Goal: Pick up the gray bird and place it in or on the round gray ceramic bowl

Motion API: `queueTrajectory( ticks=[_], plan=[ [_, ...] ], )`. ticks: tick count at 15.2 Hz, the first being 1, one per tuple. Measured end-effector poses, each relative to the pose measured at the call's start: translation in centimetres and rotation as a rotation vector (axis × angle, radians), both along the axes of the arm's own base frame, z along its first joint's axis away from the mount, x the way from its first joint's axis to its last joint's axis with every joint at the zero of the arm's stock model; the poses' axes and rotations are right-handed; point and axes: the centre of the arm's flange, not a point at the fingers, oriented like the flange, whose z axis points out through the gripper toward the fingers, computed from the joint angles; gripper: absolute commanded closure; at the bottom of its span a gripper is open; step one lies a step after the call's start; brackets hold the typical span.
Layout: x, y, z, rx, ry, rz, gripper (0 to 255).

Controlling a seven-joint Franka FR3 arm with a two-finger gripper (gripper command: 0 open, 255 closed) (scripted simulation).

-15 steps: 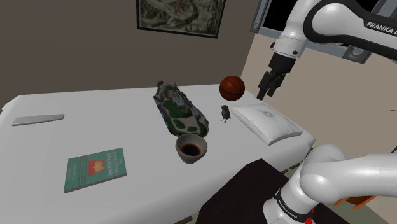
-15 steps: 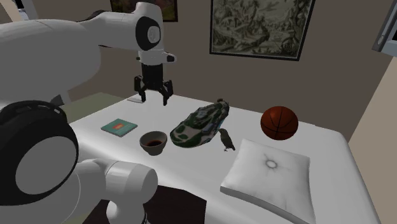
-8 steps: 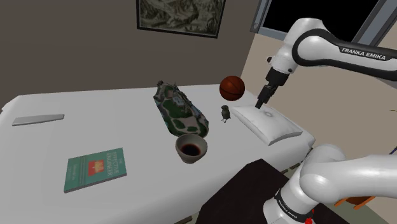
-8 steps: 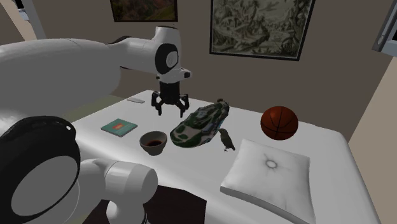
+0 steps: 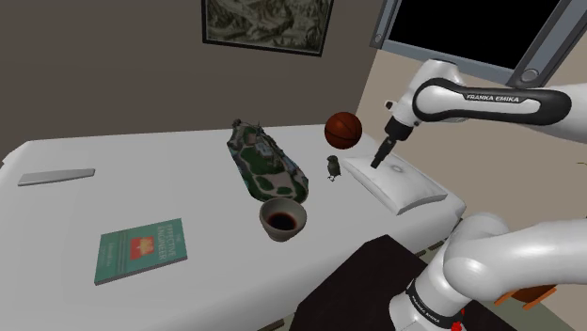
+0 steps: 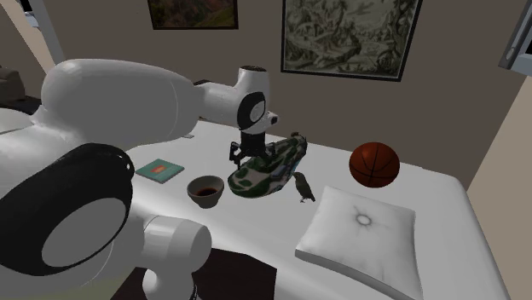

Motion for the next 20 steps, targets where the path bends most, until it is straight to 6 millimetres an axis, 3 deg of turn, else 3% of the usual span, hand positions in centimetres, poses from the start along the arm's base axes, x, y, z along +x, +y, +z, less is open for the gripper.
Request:
queueTrajectory(
  ticks=[8, 20],
  plan=[
    [3.6, -6.8, -7.0, -0.012, -0.078, 0.134, 0],
    [12.6, -15.5, -16.0, -0.037, -0.184, 0.335, 0]
  ],
)
